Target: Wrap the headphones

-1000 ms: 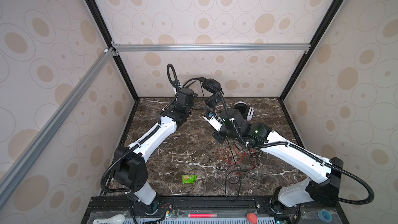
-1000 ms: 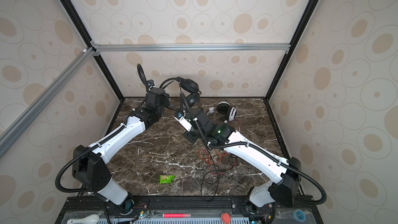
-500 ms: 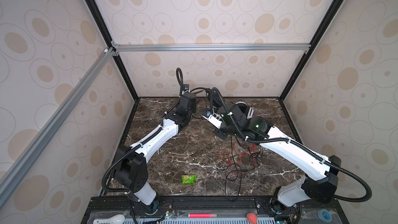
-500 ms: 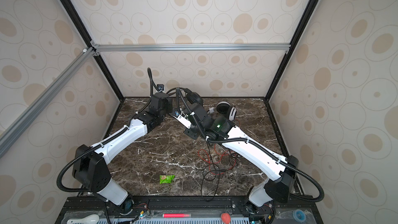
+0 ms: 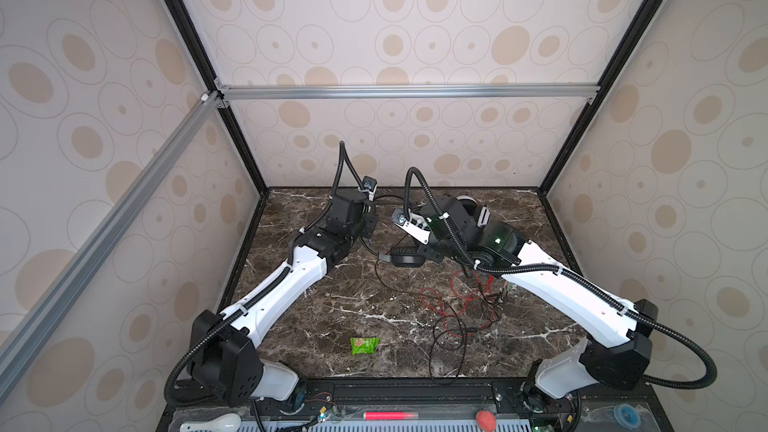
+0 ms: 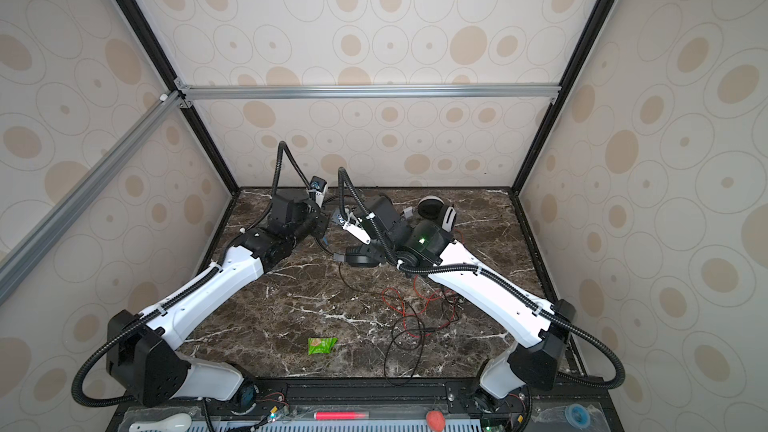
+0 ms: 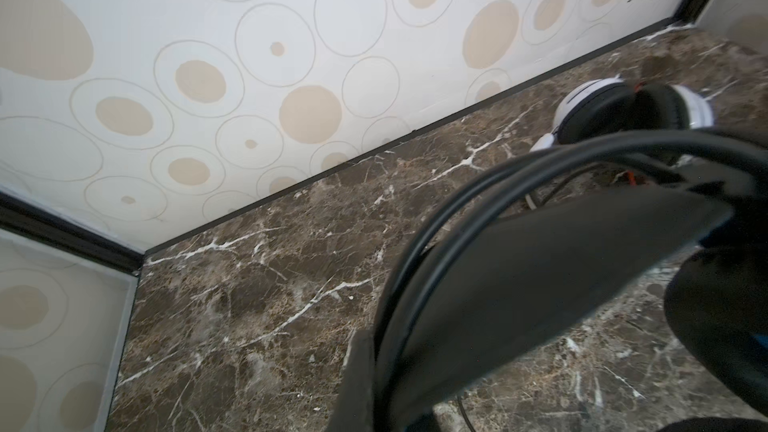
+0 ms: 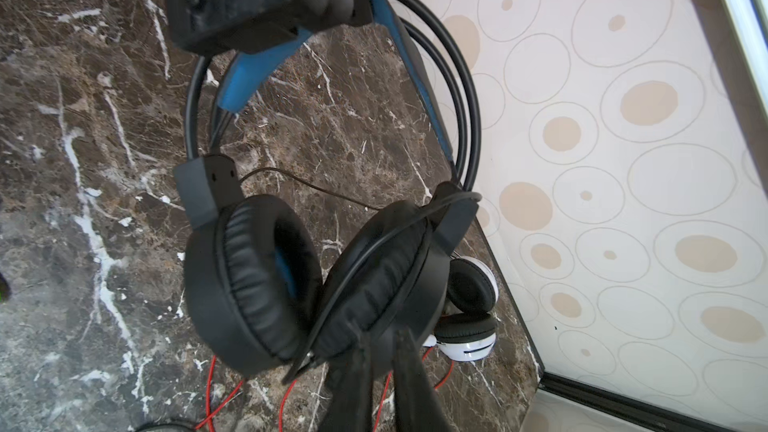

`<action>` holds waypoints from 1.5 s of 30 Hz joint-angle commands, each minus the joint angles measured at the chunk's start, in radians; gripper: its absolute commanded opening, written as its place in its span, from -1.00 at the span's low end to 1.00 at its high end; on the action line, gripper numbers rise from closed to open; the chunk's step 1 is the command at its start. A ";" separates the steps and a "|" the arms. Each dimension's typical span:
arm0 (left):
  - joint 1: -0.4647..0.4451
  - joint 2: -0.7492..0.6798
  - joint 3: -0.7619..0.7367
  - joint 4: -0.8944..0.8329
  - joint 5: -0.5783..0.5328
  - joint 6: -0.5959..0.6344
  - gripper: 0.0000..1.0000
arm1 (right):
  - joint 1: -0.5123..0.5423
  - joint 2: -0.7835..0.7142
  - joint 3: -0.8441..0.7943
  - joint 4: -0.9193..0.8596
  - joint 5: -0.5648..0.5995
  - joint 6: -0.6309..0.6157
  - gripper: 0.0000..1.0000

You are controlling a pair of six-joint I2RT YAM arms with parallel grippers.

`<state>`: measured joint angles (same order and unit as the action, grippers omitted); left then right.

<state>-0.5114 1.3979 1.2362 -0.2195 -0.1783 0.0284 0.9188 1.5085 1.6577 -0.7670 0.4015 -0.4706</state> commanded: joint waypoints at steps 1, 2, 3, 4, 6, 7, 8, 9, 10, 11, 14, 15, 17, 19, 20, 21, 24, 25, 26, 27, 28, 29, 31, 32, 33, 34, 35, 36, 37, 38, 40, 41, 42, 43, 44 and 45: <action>0.015 -0.041 0.021 0.009 0.046 -0.017 -1.00 | 0.004 -0.025 0.015 0.014 -0.016 0.010 -0.62; 0.024 -0.043 0.028 0.001 0.058 -0.035 -1.00 | 0.002 -0.045 -0.001 0.031 -0.032 0.033 -0.52; 0.031 -0.046 0.038 -0.006 0.070 -0.059 -1.00 | -0.002 -0.071 -0.022 0.055 -0.049 0.063 -0.38; 0.038 -0.049 0.048 -0.013 0.095 -0.082 -1.00 | -0.011 -0.102 -0.045 0.078 -0.076 0.095 -0.23; 0.053 -0.052 0.066 -0.024 0.148 -0.129 -1.00 | -0.033 -0.162 -0.090 0.125 -0.115 0.154 0.02; 0.065 -0.053 0.076 -0.033 0.184 -0.155 -1.00 | -0.049 -0.194 -0.113 0.149 -0.131 0.183 0.16; 0.076 -0.050 0.086 -0.040 0.217 -0.176 -1.00 | -0.068 -0.218 -0.127 0.165 -0.146 0.210 0.26; 0.086 -0.048 0.098 -0.049 0.247 -0.202 -1.00 | -0.101 -0.245 -0.141 0.177 -0.176 0.244 0.33; 0.098 -0.049 0.108 -0.057 0.284 -0.226 -1.00 | -0.140 -0.272 -0.153 0.184 -0.219 0.278 0.38; 0.108 -0.047 0.118 -0.062 0.312 -0.251 -1.00 | -0.174 -0.292 -0.162 0.193 -0.246 0.309 0.42; 0.130 -0.052 0.149 -0.070 0.387 -0.327 -1.00 | -0.296 -0.369 -0.222 0.237 -0.358 0.391 0.57; 0.133 -0.053 0.162 -0.073 0.399 -0.349 -1.00 | -0.331 -0.394 -0.252 0.250 -0.387 0.413 0.60; 0.136 -0.057 0.190 -0.077 0.416 -0.383 -1.00 | -0.393 -0.434 -0.310 0.273 -0.419 0.446 0.64; 0.137 -0.054 0.233 -0.089 0.418 -0.414 -1.00 | -0.454 -0.471 -0.387 0.320 -0.469 0.493 0.69; 0.136 -0.052 0.255 -0.098 0.417 -0.424 -1.00 | -0.476 -0.481 -0.417 0.343 -0.492 0.518 0.69; 0.137 -0.049 0.281 -0.103 0.416 -0.435 -1.00 | -0.497 -0.491 -0.453 0.378 -0.519 0.539 0.70; 0.137 -0.047 0.346 -0.121 0.418 -0.460 -1.00 | -0.511 -0.478 -0.512 0.453 -0.566 0.572 0.72; 0.137 -0.044 0.372 -0.134 0.420 -0.466 -1.00 | -0.512 -0.462 -0.520 0.473 -0.576 0.581 0.74; 0.136 -0.039 0.397 -0.150 0.420 -0.474 -1.00 | -0.511 -0.447 -0.526 0.496 -0.588 0.593 0.75; 0.137 -0.032 0.431 -0.169 0.421 -0.484 -1.00 | -0.512 -0.432 -0.538 0.534 -0.605 0.607 0.76; 0.136 -0.023 0.461 -0.187 0.422 -0.496 -1.00 | -0.512 -0.417 -0.555 0.582 -0.623 0.624 0.76; 0.136 -0.018 0.487 -0.201 0.422 -0.508 -1.00 | -0.511 -0.402 -0.567 0.623 -0.641 0.644 0.77; 0.134 -0.005 0.543 -0.231 0.424 -0.535 -1.00 | -0.510 -0.356 -0.593 0.718 -0.677 0.681 0.77; 0.134 0.001 0.566 -0.243 0.423 -0.547 -1.00 | -0.512 -0.334 -0.599 0.753 -0.689 0.696 0.77; 0.134 0.008 0.588 -0.254 0.427 -0.561 -1.00 | -0.511 -0.303 -0.602 0.794 -0.704 0.709 0.77; 0.133 0.015 0.614 -0.264 0.433 -0.575 -1.00 | -0.511 -0.273 -0.602 0.832 -0.722 0.720 0.77; 0.132 0.023 0.631 -0.269 0.439 -0.586 -1.00 | -0.512 -0.249 -0.601 0.864 -0.737 0.729 0.77; 0.131 0.030 0.652 -0.273 0.446 -0.599 -1.00 | -0.511 -0.217 -0.594 0.898 -0.758 0.738 0.77; 0.127 0.040 0.672 -0.281 0.450 -0.610 -1.00 | -0.511 -0.184 -0.581 0.926 -0.781 0.743 0.76; 0.125 0.048 0.689 -0.288 0.451 -0.617 -1.00 | -0.512 -0.156 -0.566 0.944 -0.801 0.745 0.76; 0.115 0.062 0.719 -0.299 0.454 -0.630 -1.00 | -0.512 -0.094 -0.541 0.992 -0.815 0.757 0.76; 0.113 0.067 0.727 -0.300 0.454 -0.635 -1.00 | -0.512 -0.071 -0.535 1.023 -0.816 0.768 0.76; 0.107 0.072 0.734 -0.298 0.454 -0.642 -1.00 | -0.511 -0.045 -0.525 1.050 -0.819 0.777 0.76; 0.104 0.076 0.739 -0.300 0.454 -0.649 -1.00 | -0.511 -0.015 -0.508 1.074 -0.831 0.788 0.76; 0.102 0.080 0.744 -0.299 0.456 -0.654 -1.00 | -0.512 0.008 -0.494 1.091 -0.848 0.800 0.76; 0.099 0.085 0.749 -0.300 0.456 -0.658 -1.00 | -0.511 0.033 -0.480 1.115 -0.865 0.816 0.76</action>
<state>-0.4019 1.4826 1.9221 -0.5404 0.2543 -0.5610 0.4103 1.5063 1.1229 0.2047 -0.3985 0.2928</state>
